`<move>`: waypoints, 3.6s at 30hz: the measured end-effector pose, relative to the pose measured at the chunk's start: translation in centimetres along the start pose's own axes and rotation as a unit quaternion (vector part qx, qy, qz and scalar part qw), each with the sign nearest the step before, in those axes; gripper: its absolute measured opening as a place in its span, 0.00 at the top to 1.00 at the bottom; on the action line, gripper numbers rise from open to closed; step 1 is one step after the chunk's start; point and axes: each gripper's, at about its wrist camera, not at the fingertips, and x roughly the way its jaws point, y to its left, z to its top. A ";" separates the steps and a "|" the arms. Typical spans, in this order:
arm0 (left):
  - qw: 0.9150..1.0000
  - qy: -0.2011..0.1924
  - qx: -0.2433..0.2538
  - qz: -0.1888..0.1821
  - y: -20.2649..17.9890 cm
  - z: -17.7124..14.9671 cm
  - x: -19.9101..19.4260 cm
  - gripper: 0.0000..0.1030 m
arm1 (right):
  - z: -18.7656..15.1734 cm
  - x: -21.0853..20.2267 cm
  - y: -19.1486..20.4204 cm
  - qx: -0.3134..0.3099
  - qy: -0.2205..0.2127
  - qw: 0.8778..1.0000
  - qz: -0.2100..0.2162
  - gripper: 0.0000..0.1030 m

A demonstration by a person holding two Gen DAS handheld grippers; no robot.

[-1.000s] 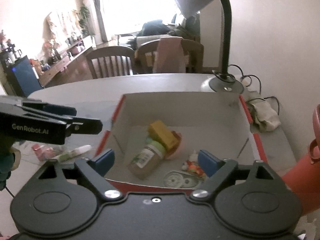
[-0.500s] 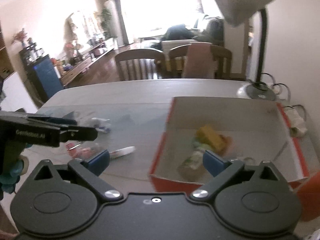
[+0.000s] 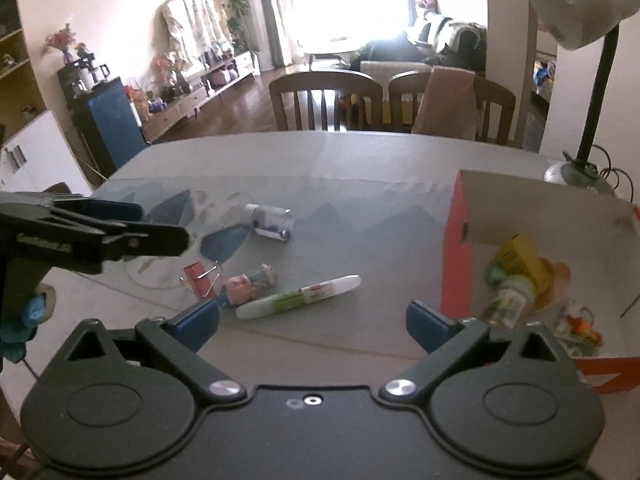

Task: Organize rigid objects
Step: 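Withdraw both tools from the shoebox back over the table items, then grasp the pink binder clip with the left tool while the right tool grasps the glue stick, then carry the binder clip and glue stick with both tools over the shoebox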

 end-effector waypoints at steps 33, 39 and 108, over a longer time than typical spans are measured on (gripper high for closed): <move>0.998 0.059 0.001 -0.019 11.7 -5.7 8.1 0.00 | 1.4 18.1 1.3 0.134 0.114 0.969 -0.174 0.11; 0.997 0.068 0.003 -0.036 11.7 -5.8 8.9 0.00 | 1.1 18.7 1.4 0.140 0.123 0.967 -0.174 0.16; 0.998 0.040 -0.027 -0.036 2.7 -1.9 2.9 0.69 | 0.6 0.6 -2.0 0.090 -0.008 0.994 -0.054 0.81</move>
